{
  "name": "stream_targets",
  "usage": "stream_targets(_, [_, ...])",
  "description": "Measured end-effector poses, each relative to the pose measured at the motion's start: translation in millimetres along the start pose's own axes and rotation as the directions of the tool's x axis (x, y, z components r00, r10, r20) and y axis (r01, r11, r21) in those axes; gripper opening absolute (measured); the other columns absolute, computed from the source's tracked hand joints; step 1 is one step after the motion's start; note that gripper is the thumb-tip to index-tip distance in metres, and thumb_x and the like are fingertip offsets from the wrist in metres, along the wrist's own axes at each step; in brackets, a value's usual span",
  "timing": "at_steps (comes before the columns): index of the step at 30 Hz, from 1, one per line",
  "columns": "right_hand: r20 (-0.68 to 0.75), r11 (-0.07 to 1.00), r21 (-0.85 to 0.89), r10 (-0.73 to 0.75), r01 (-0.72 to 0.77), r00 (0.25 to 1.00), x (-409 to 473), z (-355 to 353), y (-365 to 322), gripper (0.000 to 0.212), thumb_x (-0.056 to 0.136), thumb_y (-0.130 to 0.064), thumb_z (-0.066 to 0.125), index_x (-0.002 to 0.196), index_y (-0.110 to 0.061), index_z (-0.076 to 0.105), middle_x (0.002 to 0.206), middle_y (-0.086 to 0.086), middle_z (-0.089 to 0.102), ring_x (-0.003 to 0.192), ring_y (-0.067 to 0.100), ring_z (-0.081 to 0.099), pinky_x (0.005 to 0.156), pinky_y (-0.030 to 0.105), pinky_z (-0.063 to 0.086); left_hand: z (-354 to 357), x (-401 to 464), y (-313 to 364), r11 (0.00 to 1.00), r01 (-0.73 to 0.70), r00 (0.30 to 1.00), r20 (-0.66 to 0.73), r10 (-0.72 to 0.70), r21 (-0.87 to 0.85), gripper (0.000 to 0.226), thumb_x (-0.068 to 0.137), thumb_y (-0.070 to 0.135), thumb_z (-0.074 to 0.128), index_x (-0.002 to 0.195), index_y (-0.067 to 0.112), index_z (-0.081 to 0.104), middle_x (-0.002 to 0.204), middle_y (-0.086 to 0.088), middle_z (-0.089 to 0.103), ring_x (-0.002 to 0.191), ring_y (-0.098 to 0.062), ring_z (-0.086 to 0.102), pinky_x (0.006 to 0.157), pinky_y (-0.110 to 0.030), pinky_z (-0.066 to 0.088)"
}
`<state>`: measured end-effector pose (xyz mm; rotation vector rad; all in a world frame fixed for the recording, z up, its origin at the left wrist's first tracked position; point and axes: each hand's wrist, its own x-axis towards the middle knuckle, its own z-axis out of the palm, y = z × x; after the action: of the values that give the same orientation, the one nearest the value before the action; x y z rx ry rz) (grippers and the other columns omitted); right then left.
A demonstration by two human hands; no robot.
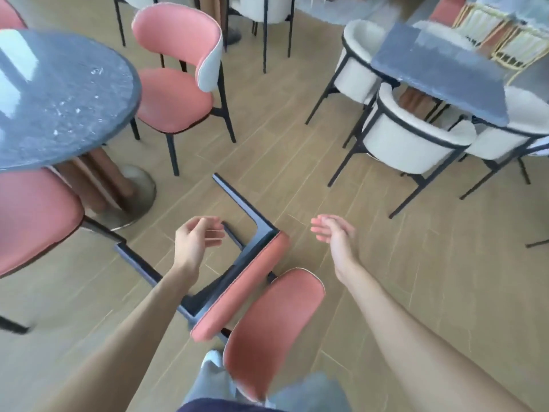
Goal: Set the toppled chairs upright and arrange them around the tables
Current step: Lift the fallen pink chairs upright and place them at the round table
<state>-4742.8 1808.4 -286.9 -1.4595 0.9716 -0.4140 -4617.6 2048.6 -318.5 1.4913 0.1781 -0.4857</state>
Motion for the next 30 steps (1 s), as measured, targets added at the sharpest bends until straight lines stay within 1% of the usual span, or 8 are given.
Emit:
stream_targets(4, [0.159,0.994,-0.103,0.039,-0.023,0.987,57.6,0.7,12.6,0.017,0.095,-0.011,0.055,0.092,-0.01,0.072,0.089,0.005,0.078,0.085,0.022,0.074,0.079,0.033,0.056,10.7,-4.8,-25.1,0.998,0.048,0.979,-0.196,-0.054,-0.034,0.021,0.094,0.01,0.051,0.095,0.002,0.071,0.087,-0.013,0.073,0.08,-0.03,0.07,0.074,-0.037,0.057])
stream_targets(7, [0.308,0.988,-0.154,0.07,-0.022,0.949,99.9,6.0,29.2,0.016,0.095,-0.01,0.057,0.089,-0.01,0.071,0.088,0.01,0.077,0.077,0.021,0.072,0.07,0.027,0.054,25.0,-17.1,-41.8,0.995,0.048,0.926,-0.369,-0.076,-0.084,0.021,0.096,0.006,0.05,0.094,0.001,0.07,0.088,-0.015,0.071,0.073,-0.026,0.067,0.068,-0.03,0.055])
stream_targets(11, [0.552,0.965,-0.261,0.117,0.037,0.826,140.4,12.6,49.4,0.014,0.093,-0.009,0.058,0.09,-0.011,0.071,0.081,0.005,0.076,0.075,0.019,0.071,0.071,0.028,0.053,58.8,-61.7,-76.1,0.969,-0.031,0.767,-0.627,-0.135,-0.246,0.017,0.095,0.006,0.051,0.095,0.001,0.067,0.087,-0.017,0.066,0.072,-0.024,0.061,0.068,-0.03,0.051])
stream_targets(14, [0.622,0.956,-0.287,0.134,0.066,0.771,150.8,8.4,54.5,0.014,0.093,-0.01,0.057,0.093,-0.009,0.071,0.082,0.005,0.076,0.075,0.018,0.071,0.071,0.027,0.054,84.6,-90.5,-101.9,0.959,-0.02,0.689,-0.699,-0.19,-0.281,0.02,0.095,0.006,0.049,0.092,0.006,0.069,0.085,-0.012,0.068,0.075,-0.025,0.064,0.069,-0.031,0.052])
stream_targets(19, [0.683,0.922,-0.366,0.177,0.123,0.709,152.8,-4.8,74.3,0.013,0.092,-0.012,0.058,0.09,-0.009,0.071,0.083,0.007,0.075,0.073,0.017,0.07,0.068,0.024,0.053,101.5,-114.3,-142.6,0.931,-0.02,0.597,-0.751,-0.283,-0.366,0.02,0.092,0.007,0.052,0.093,0.011,0.071,0.087,-0.011,0.072,0.077,-0.025,0.069,0.077,-0.035,0.056])
stream_targets(22, [0.682,0.884,-0.44,0.215,0.157,0.699,153.9,-11.8,109.8,0.013,0.092,-0.012,0.059,0.092,-0.008,0.071,0.086,0.008,0.075,0.072,0.017,0.068,0.068,0.025,0.051,107.9,-117.8,-180.0,0.909,-0.016,0.576,-0.747,-0.332,-0.417,0.017,0.091,0.006,0.054,0.093,0.01,0.07,0.086,-0.01,0.073,0.079,-0.024,0.069,0.077,-0.034,0.057])
stream_targets(27, [0.628,0.805,-0.582,0.355,0.115,0.692,151.2,-38.2,214.8,0.011,0.092,-0.012,0.059,0.093,-0.009,0.07,0.086,0.007,0.074,0.073,0.019,0.067,0.07,0.029,0.051,125.5,-124.6,-291.0,0.786,0.06,0.533,-0.646,-0.547,-0.616,0.011,0.095,0.008,0.058,0.099,0.002,0.066,0.093,-0.015,0.069,0.076,-0.023,0.068,0.065,-0.027,0.057])
stream_targets(30, [0.576,0.76,-0.648,0.439,0.057,0.689,145.2,-49.9,294.0,0.01,0.092,-0.012,0.06,0.094,-0.007,0.069,0.089,0.01,0.074,0.072,0.021,0.068,0.073,0.034,0.053,128.7,-123.0,-377.1,0.679,0.086,0.497,-0.56,-0.663,-0.729,0.01,0.096,0.008,0.058,0.097,0.0,0.065,0.097,-0.018,0.068,0.082,-0.026,0.068,0.071,-0.033,0.057])
